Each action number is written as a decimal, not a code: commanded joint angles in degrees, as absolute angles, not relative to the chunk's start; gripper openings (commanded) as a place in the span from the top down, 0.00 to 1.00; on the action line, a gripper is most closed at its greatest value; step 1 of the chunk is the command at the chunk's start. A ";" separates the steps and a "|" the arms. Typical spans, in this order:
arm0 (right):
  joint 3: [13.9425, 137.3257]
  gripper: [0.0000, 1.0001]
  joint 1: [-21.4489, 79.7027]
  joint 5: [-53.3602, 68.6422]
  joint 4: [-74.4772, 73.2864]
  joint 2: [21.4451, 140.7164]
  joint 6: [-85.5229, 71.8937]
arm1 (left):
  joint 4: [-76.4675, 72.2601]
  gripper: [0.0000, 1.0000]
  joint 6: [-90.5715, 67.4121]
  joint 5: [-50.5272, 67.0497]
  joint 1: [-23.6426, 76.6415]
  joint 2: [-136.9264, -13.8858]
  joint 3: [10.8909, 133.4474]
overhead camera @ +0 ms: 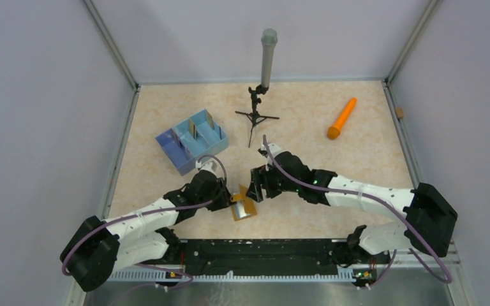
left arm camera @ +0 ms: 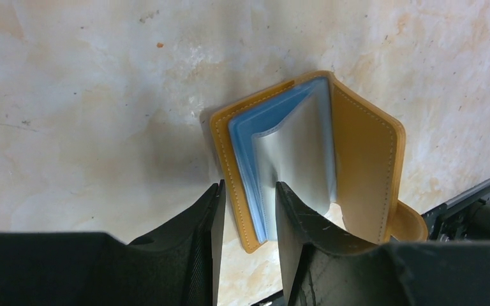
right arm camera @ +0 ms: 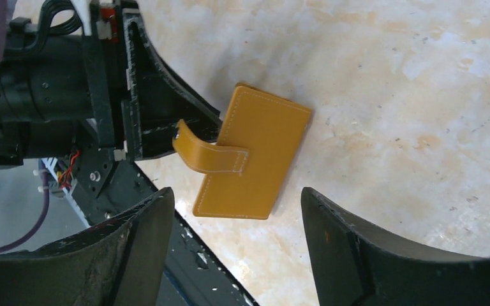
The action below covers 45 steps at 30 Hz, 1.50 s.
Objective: Put the credit cards into the card holder
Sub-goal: Open the card holder at the center of the board.
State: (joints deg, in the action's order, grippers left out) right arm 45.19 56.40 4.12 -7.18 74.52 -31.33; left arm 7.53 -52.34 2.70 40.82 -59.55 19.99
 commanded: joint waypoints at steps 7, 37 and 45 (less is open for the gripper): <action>45.65 0.22 62.67 0.36 -1.12 77.24 -29.67 | 2.79 0.62 -51.24 1.78 40.75 -59.95 20.83; 38.26 1.00 57.46 -7.32 2.58 78.85 -42.17 | 1.54 0.43 -49.76 0.65 40.76 -54.86 21.28; 25.12 1.00 46.42 14.64 22.82 61.21 -43.62 | -3.65 0.22 -50.96 3.75 40.64 -47.57 20.63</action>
